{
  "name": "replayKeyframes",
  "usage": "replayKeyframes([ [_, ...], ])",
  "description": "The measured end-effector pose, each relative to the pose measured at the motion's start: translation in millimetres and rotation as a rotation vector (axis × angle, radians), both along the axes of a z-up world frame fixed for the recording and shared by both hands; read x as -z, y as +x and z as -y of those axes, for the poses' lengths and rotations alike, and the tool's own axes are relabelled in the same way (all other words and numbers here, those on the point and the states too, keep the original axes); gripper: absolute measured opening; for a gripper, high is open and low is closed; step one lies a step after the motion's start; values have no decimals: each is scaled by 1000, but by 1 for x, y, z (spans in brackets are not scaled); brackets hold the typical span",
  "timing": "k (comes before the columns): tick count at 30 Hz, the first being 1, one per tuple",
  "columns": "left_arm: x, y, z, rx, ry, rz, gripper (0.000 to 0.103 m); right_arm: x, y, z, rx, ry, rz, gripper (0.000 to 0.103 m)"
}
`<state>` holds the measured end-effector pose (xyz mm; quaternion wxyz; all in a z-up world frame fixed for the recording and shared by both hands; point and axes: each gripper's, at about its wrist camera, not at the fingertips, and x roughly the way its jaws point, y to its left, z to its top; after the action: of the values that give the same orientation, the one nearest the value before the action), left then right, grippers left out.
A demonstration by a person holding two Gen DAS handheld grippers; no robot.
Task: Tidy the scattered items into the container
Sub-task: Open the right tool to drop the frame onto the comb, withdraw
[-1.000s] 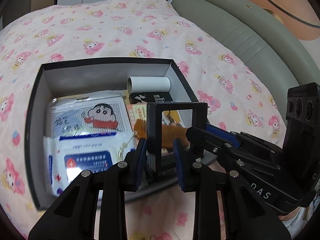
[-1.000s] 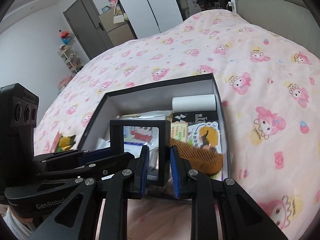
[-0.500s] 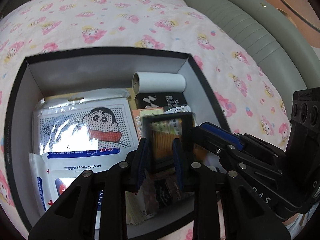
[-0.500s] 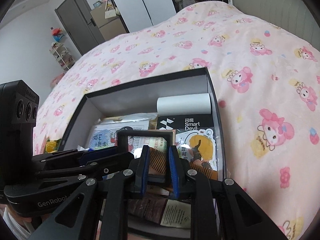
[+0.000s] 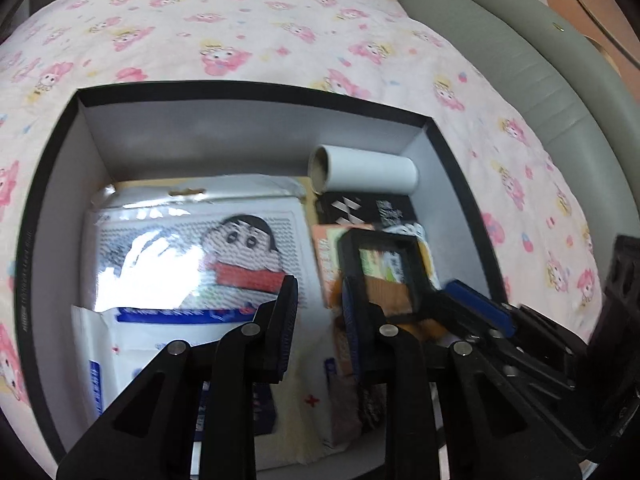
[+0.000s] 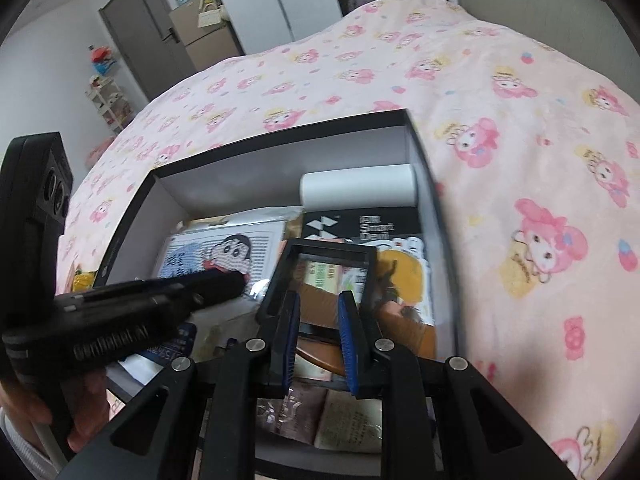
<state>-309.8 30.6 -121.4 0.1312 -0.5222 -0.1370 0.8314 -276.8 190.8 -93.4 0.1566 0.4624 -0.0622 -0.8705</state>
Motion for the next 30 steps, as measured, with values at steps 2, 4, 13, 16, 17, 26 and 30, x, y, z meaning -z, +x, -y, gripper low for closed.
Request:
replayKeyframes([
  [2,4,-4,2,-17,-32,20,21,-3,0,-7,19,-5,-5,18],
  [4,7,-6,3,-31,-45,35,21,-5,-1,-13,34,-10,-10,18],
  [13,12,-17,-2,-63,-89,77,21,-9,-11,-15,29,-6,-19,18],
  [16,14,-27,-12,-45,-112,100,21,-5,-10,-9,22,4,-10,18],
  [17,14,-30,-17,-36,-123,100,21,-4,-9,-8,20,7,-7,18],
  [26,23,-42,-42,35,-142,144,22,-6,-3,-17,72,24,2,18],
  [30,24,-42,-53,87,-125,151,32,-6,-2,-24,106,16,14,18],
])
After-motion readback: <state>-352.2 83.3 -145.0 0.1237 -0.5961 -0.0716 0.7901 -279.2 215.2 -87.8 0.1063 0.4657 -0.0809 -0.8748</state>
